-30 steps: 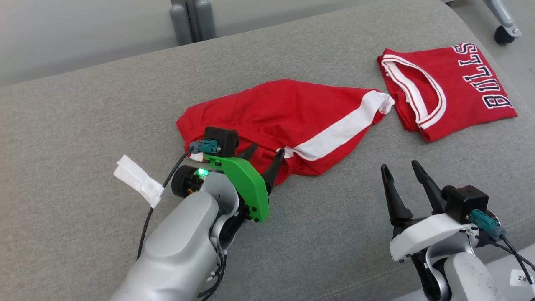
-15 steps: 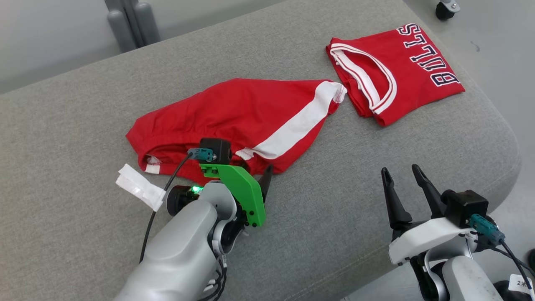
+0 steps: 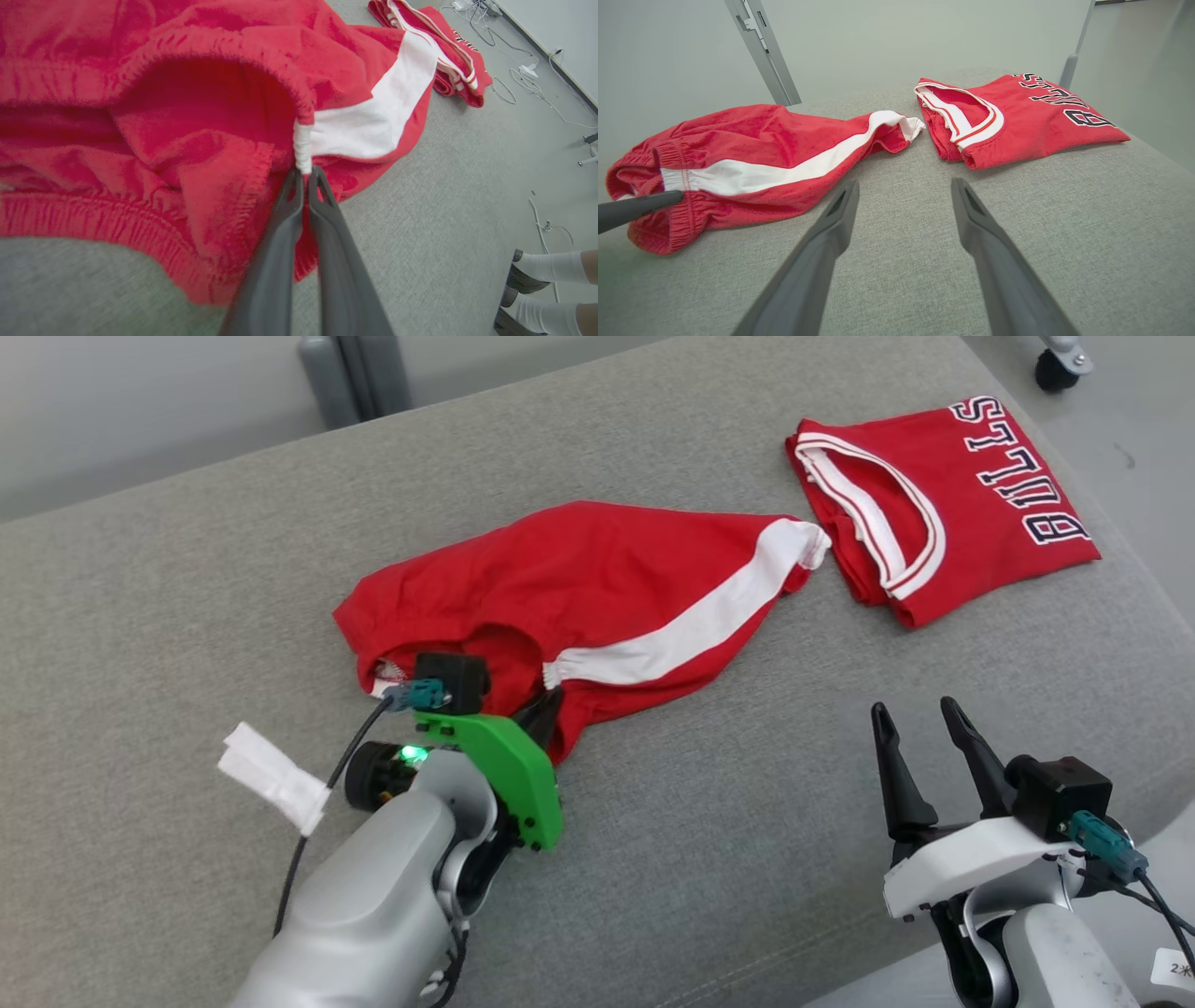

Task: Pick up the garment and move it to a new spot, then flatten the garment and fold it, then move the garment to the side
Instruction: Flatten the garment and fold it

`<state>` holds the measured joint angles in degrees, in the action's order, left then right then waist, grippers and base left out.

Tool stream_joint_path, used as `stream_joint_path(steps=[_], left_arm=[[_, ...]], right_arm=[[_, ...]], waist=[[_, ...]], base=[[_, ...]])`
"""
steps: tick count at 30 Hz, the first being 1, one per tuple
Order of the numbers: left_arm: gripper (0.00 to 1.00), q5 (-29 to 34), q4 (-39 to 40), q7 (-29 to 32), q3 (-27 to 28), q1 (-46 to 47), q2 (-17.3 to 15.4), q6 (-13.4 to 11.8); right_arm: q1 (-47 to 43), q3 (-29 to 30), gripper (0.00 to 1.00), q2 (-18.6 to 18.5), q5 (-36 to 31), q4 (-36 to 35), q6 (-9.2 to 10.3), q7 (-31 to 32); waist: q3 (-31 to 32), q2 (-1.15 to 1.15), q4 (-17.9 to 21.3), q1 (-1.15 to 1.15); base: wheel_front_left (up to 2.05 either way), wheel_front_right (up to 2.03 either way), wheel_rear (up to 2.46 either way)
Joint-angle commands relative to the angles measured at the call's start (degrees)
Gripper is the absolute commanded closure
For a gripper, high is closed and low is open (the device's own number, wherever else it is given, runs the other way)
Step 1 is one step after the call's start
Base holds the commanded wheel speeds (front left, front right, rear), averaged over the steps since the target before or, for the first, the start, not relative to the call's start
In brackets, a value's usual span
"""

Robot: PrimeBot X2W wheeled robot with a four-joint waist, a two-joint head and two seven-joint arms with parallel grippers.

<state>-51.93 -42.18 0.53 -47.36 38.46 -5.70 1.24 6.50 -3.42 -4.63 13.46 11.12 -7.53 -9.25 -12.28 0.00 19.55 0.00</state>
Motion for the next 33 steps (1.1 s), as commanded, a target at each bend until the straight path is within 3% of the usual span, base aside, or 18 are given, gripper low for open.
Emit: stream_joint_path(steps=[1, 8, 13, 16, 18, 26, 33], left_arm=[[1.0, 0.4, 1.2, -0.7, 0.2, -2.4, -1.9, -0.3], [1.0, 1.7, 13.8, -2.3, 0.7, -10.9, -10.8, -5.5], [1.0, 1.8, 20.8, -3.2, 1.9, -15.6, -14.1, -9.9], [1.0, 1.1, 23.7, -2.9, 1.9, -17.6, -14.7, -11.3], [0.0, 1.6, 25.2, -2.7, 1.4, -18.7, -15.2, -11.8], [0.0, 1.0, 28.3, -8.4, 3.0, -23.0, -16.4, -11.7], [0.0, 5.4, 29.7, -15.7, 10.8, -25.5, -17.0, -11.4]], right_arm=[[-0.3, 0.1, 0.0, -0.1, -0.3, -0.2, 0.09, 0.0], [-1.2, 0.6, 0.0, -0.5, -0.6, -1.2, 0.1, 0.9], [-1.0, 0.3, 0.0, -0.8, -0.9, -2.1, 0.1, 1.8], [-1.2, 0.4, 0.0, -1.1, -0.9, -2.5, 0.1, 2.3], [-1.5, 0.4, 0.0, -1.1, -1.1, -2.8, 0.09, 2.7], [-2.5, 1.4, 0.0, -2.1, -1.2, -3.4, 0.09, 3.7], [-3.5, 2.4, 0.0, -2.8, -1.3, -4.5, 0.09, 4.6]], waist=[[0.7, 0.0, -2.9, 0.0], [1.5, 0.0, -9.3, 0.0], [2.3, 0.0, -12.3, 0.0], [2.8, 0.0, -13.9, 0.0], [3.2, 0.0, -14.7, 0.0], [6.0, 0.0, -17.5, 0.0], [8.9, 0.0, -19.5, 0.0]], base=[[0.0, 0.0, 0.0], [0.0, 0.0, 0.0], [0.0, 0.0, 0.0], [0.0, 0.0, 0.0], [0.0, 0.0, 0.0], [0.0, 0.0, 0.0], [0.0, 0.0, 0.0]])
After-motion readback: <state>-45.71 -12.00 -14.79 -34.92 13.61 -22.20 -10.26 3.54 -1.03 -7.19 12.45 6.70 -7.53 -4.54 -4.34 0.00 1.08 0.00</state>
